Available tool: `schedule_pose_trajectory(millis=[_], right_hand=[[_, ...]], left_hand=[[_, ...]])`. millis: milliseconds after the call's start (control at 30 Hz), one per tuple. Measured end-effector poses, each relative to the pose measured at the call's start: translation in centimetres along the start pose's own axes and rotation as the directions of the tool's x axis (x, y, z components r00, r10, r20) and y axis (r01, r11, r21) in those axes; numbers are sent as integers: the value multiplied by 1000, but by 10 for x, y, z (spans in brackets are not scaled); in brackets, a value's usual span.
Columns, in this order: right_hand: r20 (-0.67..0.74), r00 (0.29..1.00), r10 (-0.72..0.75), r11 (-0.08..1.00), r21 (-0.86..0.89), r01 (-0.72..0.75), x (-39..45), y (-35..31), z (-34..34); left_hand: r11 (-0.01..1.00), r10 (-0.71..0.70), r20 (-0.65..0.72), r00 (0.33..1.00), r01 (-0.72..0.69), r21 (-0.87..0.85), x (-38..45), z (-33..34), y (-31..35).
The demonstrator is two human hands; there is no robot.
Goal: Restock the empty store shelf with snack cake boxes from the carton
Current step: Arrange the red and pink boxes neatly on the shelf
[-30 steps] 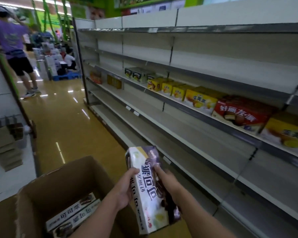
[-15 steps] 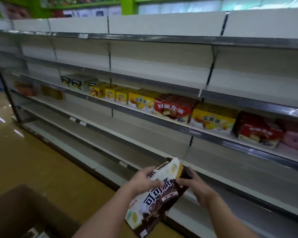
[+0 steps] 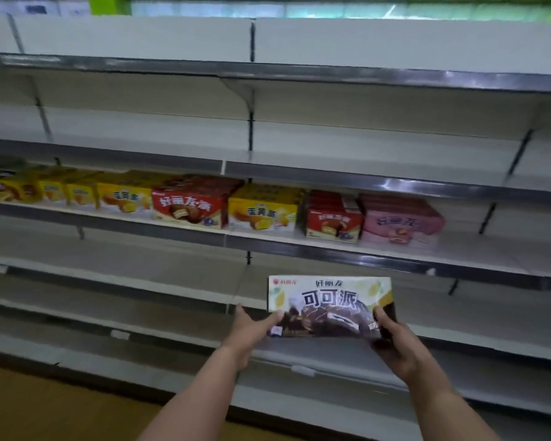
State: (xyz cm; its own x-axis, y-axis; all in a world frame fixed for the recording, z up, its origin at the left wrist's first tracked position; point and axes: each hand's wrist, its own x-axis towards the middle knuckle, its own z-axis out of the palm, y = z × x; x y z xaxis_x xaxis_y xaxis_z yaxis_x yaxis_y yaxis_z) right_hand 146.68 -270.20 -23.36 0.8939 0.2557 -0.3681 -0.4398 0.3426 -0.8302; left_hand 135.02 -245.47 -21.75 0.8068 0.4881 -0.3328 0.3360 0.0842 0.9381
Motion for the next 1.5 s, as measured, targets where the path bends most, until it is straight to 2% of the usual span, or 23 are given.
schedule_pose_trajectory(millis=[67,133,233,333,467,567,933,1067,1200,1300,1367,1500], right_hand=[[-15,1000,-11,1000,8,11,0,-21,-26],[-63,997,-37,998,-46,34,2,-39,-46],[-205,971,-124,974,-215,79,6,-66,-87],[-275,940,-202,942,-317,109,9,-91,-120],[-314,904,-290,896,-421,141,11,-119,-156],[-345,862,-371,867,-462,188,19,-142,-185],[-390,781,-487,760,-630,159,86,-236,-254],[-417,722,-552,606,-795,5,132,-268,-289],[-411,711,-571,584,-812,-1,160,-285,-302],[-431,703,-566,598,-801,-9,181,-294,-315],[-432,697,-572,593,-805,-12,197,-303,-326],[-379,735,-562,539,-842,-22,221,-323,-345]], left_hand=[[998,-22,146,989,31,-62,5,44,3],[999,42,148,988,-45,17,8,82,9],[985,109,180,978,-131,111,14,139,15],[945,157,180,971,-201,258,23,186,24],[852,216,176,960,-273,446,36,247,38],[802,246,214,945,-323,502,42,295,51],[833,363,267,893,-440,337,95,425,105],[856,335,304,892,-423,298,119,462,128],[857,291,311,905,-391,335,143,487,130],[812,294,293,910,-399,426,155,504,134],[832,291,280,915,-386,399,161,519,140],[906,269,220,937,-324,272,166,550,141]])
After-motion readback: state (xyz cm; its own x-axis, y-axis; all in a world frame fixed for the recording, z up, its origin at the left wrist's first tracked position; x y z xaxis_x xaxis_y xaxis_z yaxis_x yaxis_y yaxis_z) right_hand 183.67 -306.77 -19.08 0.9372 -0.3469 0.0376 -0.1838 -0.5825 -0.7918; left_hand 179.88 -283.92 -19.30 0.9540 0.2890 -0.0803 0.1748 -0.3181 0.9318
